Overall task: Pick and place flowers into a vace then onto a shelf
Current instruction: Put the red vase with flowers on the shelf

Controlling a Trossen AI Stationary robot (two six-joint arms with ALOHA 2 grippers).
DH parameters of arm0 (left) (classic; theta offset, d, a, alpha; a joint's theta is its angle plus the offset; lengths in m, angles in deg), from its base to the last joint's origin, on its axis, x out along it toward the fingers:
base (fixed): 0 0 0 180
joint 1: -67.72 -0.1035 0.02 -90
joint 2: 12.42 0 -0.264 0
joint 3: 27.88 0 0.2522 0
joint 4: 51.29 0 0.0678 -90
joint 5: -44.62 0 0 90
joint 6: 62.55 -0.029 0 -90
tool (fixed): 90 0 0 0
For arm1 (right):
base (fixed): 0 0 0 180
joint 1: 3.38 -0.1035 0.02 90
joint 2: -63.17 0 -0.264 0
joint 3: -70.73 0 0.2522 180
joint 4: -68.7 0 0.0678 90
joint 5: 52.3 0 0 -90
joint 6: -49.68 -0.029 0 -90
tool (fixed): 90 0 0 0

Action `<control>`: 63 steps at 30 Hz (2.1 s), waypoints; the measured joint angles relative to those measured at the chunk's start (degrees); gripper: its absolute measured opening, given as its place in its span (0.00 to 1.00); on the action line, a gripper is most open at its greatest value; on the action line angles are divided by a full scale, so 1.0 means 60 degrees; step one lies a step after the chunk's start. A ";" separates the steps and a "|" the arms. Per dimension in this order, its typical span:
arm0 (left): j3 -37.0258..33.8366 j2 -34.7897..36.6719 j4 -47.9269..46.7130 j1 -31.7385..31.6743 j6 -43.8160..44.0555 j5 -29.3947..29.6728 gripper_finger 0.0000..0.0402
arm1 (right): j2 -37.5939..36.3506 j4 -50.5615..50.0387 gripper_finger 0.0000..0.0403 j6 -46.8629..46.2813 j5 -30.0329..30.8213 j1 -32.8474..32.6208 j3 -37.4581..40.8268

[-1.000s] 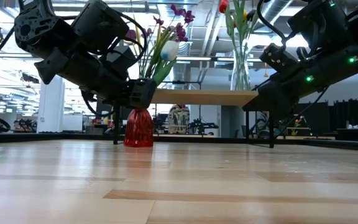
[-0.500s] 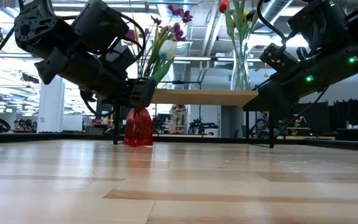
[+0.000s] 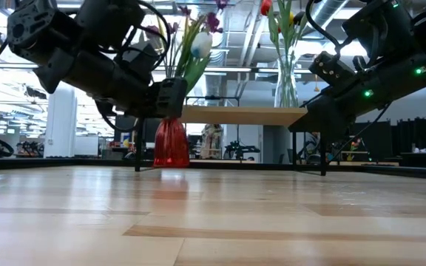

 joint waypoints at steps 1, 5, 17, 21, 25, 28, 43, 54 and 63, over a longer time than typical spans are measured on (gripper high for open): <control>0.0000 0.0000 0.0111 0.0049 -0.0074 0.0002 0.37 | 0.0000 0.0004 0.00 0.0000 -0.0007 0.0000 0.0000; 0.0000 0.0000 0.0668 0.0244 -0.0498 0.0037 0.38 | 0.0000 0.0058 0.00 0.0000 -0.0015 0.0000 0.0000; 0.0000 0.0002 0.2944 0.1096 -0.2621 0.0794 0.37 | 0.0000 0.0127 0.00 -0.0004 -0.0022 0.0000 0.0000; 0.0000 0.0050 0.3580 0.1283 -0.3318 0.0833 0.37 | 0.0000 0.0157 0.00 -0.0004 -0.0037 -0.0004 0.0000; 0.0000 0.0310 0.3676 0.1400 -0.3463 0.0836 0.37 | 0.0000 0.0272 0.00 -0.0007 -0.0062 -0.0022 0.0000; 0.0000 0.0568 0.3680 0.1496 -0.3771 0.0822 0.37 | 0.0000 0.0288 0.00 -0.0007 -0.0100 -0.0022 0.0000; 0.0000 0.2564 0.3658 0.1415 -0.6441 0.0820 0.38 | 0.0000 0.0342 0.00 -0.0007 -0.0277 -0.0022 0.0000; 0.0000 0.4042 0.3640 0.0959 -0.7962 0.0783 0.38 | 0.0000 0.0350 0.00 -0.0004 -0.0295 -0.0022 0.0000; 0.0000 0.4994 0.3374 0.0272 -0.8312 0.0100 0.38 | 0.0000 0.0350 0.00 -0.0004 -0.0292 -0.0022 0.0000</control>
